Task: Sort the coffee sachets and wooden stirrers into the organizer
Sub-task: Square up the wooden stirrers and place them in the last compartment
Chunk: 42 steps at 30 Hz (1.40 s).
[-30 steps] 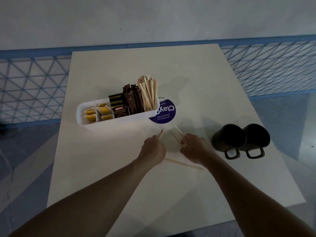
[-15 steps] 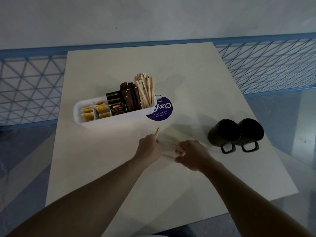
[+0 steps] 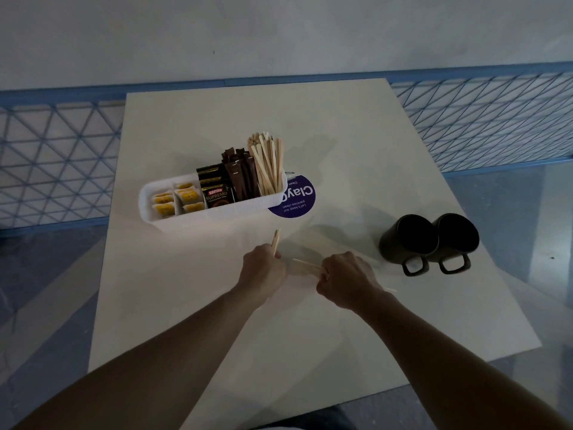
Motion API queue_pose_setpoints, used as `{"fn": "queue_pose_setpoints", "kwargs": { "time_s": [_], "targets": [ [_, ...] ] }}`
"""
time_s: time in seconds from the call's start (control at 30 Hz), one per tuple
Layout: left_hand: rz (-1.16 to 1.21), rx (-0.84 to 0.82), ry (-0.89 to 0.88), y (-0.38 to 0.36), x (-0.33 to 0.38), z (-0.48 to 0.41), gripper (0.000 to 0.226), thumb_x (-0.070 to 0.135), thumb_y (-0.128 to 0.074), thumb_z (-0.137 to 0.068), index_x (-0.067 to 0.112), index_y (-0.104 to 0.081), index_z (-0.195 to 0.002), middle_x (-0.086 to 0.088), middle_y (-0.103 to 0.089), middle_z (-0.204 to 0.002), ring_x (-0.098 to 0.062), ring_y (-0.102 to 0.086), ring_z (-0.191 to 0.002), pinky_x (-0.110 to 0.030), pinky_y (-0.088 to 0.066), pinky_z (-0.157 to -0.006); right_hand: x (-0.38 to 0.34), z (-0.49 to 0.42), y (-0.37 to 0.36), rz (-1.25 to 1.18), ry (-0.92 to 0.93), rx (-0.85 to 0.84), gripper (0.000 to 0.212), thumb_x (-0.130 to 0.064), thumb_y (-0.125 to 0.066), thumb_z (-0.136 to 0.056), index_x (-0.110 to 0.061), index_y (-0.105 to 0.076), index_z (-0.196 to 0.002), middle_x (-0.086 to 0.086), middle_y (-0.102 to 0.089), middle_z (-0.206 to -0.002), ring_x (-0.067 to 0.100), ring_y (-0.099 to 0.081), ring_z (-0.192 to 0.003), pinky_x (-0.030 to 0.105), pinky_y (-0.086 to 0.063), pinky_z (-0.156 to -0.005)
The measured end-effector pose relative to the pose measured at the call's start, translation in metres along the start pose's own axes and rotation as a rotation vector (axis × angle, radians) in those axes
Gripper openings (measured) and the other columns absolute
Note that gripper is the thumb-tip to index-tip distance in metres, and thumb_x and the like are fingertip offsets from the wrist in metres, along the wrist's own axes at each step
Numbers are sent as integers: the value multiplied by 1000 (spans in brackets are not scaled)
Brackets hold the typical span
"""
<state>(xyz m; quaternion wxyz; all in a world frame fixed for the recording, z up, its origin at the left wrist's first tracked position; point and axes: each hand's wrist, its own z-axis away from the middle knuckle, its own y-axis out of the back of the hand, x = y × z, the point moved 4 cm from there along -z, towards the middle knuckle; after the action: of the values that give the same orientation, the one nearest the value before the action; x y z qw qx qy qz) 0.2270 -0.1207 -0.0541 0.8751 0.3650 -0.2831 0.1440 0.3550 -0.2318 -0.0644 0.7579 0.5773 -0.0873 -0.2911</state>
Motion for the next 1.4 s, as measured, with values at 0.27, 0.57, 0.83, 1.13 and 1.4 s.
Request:
{"fn": "queue_pose_setpoints", "kwargs": {
  "time_s": [0.27,0.57,0.83,1.13,1.4],
  "targets": [
    [240,-63,0,10,1,-5,18,6,-49,-92,12,-65,-93,-6,-70,-86,-22,-70,-83,-43,-58,-84,-1,-15,8,-435,-206,-46,4,-23,-54,-86,-20,-54,-83,5,-61,-79,25,-57,-70,32,-42,-55],
    [458,-57,-68,33,29,-20,16,14,-51,-99,11,-66,-104,-4,-72,-94,-15,-70,-89,-37,-54,-90,-23,-56,43,-938,-326,-57,27,0,-39,-95,-12,-62,-88,5,-58,-76,17,-52,-65,28,-42,-56],
    [628,70,-224,71,68,-41,21,15,-50,-100,9,-68,-110,-4,-72,-98,-16,-71,-91,-40,-57,-89,-48,-94,86,-1262,-248,70,28,7,-38,-99,-3,-63,-94,11,-66,-75,22,-61,-69,35,-54,-68],
    [726,270,-307,104,104,-67,22,16,-50,-100,22,-69,-91,0,-74,-91,-18,-71,-89,-43,-57,-88,-71,-138,126,-1388,-99,239,26,3,-42,-100,-9,-63,-92,9,-64,-79,21,-63,-72,37,-57,-76],
    [636,357,-355,103,108,-89,19,18,-50,-100,18,-69,-101,7,-71,-90,-3,-67,-83,-23,-54,-79,-79,-165,125,-1357,-71,278,23,0,-43,-100,-9,-64,-97,14,-67,-82,28,-67,-78,42,-59,-80]
  ]
}}
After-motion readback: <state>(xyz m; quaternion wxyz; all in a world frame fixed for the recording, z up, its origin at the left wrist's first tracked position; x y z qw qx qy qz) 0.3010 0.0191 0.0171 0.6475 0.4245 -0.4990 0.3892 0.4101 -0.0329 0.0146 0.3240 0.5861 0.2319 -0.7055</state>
